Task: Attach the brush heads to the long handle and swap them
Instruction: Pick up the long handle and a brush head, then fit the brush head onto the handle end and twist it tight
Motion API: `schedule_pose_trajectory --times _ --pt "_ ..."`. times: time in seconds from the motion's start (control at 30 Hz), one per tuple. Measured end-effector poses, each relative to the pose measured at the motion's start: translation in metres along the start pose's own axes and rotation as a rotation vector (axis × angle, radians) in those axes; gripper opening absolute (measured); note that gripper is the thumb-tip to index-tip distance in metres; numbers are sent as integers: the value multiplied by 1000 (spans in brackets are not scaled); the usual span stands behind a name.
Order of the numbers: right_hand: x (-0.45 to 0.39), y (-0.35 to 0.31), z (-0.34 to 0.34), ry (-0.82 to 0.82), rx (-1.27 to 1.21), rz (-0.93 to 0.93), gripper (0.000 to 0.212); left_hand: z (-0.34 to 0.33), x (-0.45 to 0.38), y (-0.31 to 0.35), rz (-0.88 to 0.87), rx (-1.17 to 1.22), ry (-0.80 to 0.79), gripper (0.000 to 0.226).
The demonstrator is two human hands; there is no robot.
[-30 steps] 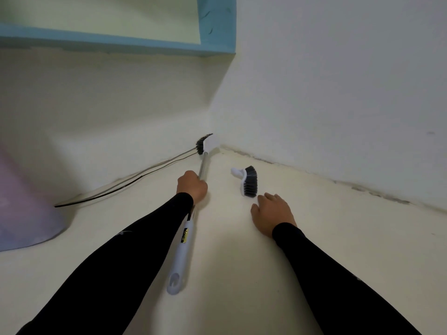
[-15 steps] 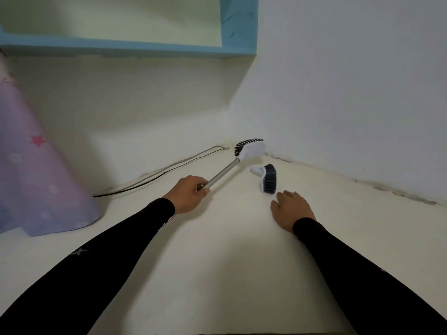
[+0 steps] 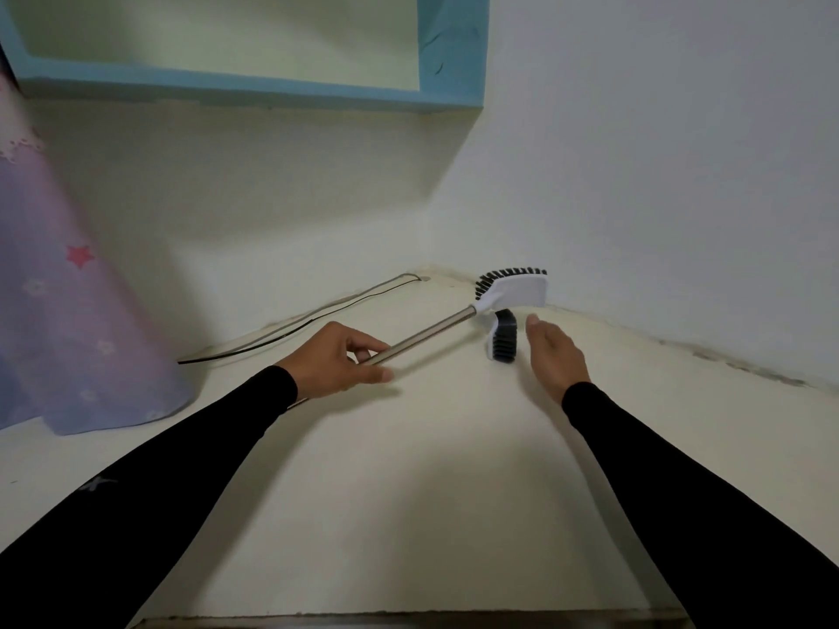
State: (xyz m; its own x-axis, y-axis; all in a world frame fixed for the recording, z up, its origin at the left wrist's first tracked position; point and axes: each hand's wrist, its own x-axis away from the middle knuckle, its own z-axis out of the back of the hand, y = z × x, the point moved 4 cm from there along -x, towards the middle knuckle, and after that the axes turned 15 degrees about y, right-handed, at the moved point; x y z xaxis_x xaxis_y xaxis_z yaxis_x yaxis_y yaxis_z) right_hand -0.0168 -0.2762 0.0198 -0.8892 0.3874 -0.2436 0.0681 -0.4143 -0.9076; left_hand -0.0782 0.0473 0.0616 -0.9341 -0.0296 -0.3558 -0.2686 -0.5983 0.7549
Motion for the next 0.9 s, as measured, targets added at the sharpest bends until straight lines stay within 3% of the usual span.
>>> schedule_pose_trajectory --times 0.1,0.2,0.47,0.6,0.7,0.9 --pt "-5 -5 1 41 -176 -85 75 4 3 -1 37 -1 -39 49" --pt "-6 -4 2 105 -346 -170 80 6 9 -5 15 30 -92 44" --pt "-3 14 3 150 -539 -304 67 13 17 -18 -11 -6 -232 38" --pt "6 19 5 171 -477 -356 59 20 14 -16 -36 -174 -276 29" --pt "12 17 4 177 -438 -381 54 19 9 -14 -96 -401 -177 13" --pt "23 11 -10 195 -423 -428 51 -28 16 0 -260 -629 56 15"
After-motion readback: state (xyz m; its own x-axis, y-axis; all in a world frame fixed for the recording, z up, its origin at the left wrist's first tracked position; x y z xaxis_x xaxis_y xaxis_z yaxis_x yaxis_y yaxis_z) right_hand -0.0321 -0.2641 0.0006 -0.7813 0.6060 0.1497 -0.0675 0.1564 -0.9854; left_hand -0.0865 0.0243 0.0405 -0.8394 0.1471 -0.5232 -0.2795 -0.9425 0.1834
